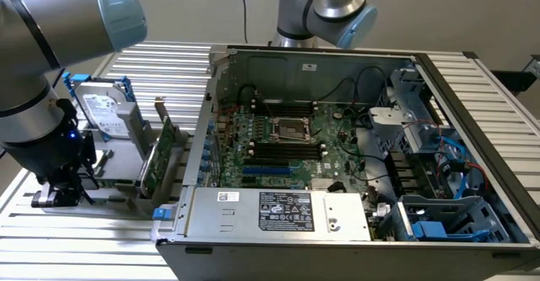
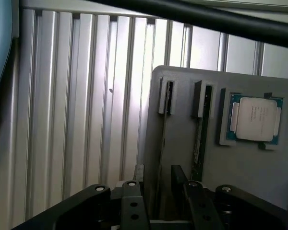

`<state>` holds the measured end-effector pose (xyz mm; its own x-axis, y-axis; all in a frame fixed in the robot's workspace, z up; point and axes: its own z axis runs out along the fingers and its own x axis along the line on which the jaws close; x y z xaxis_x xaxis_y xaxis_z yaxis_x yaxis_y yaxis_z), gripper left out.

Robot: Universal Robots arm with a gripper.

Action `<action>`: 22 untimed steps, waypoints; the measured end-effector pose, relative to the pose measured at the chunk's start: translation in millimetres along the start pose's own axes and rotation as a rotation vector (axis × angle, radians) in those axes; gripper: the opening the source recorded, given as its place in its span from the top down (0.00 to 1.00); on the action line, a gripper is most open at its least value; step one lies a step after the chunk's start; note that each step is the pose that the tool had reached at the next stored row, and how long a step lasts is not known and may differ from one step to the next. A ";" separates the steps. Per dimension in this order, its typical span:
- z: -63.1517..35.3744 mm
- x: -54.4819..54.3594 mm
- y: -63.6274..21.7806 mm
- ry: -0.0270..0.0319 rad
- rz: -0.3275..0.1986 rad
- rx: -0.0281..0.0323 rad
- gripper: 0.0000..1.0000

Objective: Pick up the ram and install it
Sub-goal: 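Pick up the ram and move it above insertion slot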

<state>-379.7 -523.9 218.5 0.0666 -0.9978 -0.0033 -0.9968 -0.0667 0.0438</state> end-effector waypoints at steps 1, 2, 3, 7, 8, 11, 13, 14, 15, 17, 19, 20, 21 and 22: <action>1.9 0.0 0.1 0.0002 -0.006 0.0002 0.64; 3.7 0.0 0.2 0.0005 -0.012 0.0005 0.64; 5.5 0.0 0.3 0.0005 -0.017 0.0009 0.64; 12.9 -0.2 2.3 -0.0018 -0.030 0.0044 0.64; 14.7 -0.3 2.9 -0.0030 -0.031 0.0052 0.64; 19.4 -0.3 3.9 -0.0110 -0.034 0.0076 0.64; 20.7 -0.4 4.0 -0.0254 -0.035 0.0089 0.64; 21.0 -0.5 4.0 -0.0332 -0.035 0.0096 0.64; 21.2 -0.4 4.0 -0.0411 -0.036 0.0102 0.64; 21.5 -0.4 3.9 -0.0531 -0.036 0.0106 0.64; 21.6 -0.5 4.0 -0.0552 -0.036 0.0070 0.64; 21.6 -0.4 3.9 -0.0554 -0.036 0.0036 0.64; 21.7 -0.3 4.0 -0.0559 -0.036 -0.0003 0.64; 21.7 -0.1 4.1 -0.0560 -0.036 -0.0039 0.64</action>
<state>-384.7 -524.2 197.0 0.0994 -0.9932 -0.0609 -0.9937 -0.1023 0.0465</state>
